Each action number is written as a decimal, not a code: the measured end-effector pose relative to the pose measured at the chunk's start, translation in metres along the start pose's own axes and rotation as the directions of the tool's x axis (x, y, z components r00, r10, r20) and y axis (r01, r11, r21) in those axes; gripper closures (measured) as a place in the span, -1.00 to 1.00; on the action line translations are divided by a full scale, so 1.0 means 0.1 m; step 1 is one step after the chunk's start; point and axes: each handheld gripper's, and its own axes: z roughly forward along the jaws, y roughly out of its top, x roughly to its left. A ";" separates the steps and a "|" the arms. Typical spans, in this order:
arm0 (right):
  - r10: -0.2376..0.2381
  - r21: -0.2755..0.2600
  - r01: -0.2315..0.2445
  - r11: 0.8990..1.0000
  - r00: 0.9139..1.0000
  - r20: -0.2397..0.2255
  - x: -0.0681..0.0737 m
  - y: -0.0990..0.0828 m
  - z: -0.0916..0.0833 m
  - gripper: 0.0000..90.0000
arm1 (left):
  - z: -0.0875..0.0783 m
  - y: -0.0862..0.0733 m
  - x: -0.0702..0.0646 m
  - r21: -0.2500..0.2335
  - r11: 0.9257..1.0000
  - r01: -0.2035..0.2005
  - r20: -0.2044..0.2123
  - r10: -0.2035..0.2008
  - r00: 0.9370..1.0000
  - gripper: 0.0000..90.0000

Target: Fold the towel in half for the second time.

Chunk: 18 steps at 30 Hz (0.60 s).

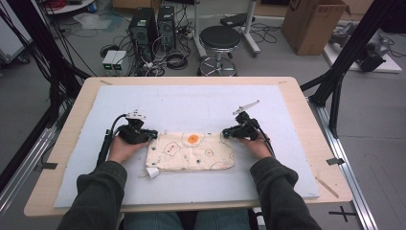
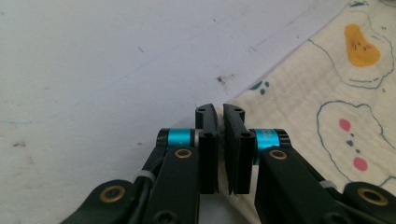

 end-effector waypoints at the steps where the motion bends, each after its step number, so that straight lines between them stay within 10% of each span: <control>1: -0.003 -0.001 0.003 1.000 1.000 0.004 0.00 0.00 0.00 0.86 | -0.01 0.01 0.01 -0.010 1.000 0.007 -0.003 -0.008 1.000 0.88; 12: 0.026 -0.092 -0.022 0.995 0.999 0.046 -0.09 0.22 -0.15 0.86 | -0.08 0.16 0.11 -0.104 0.994 0.031 -0.054 -0.037 0.998 0.89; 18: 0.086 -0.078 -0.084 0.993 0.996 0.024 -0.16 0.17 -0.09 0.86 | -0.05 0.13 0.09 -0.073 0.997 0.016 -0.047 -0.019 0.999 0.89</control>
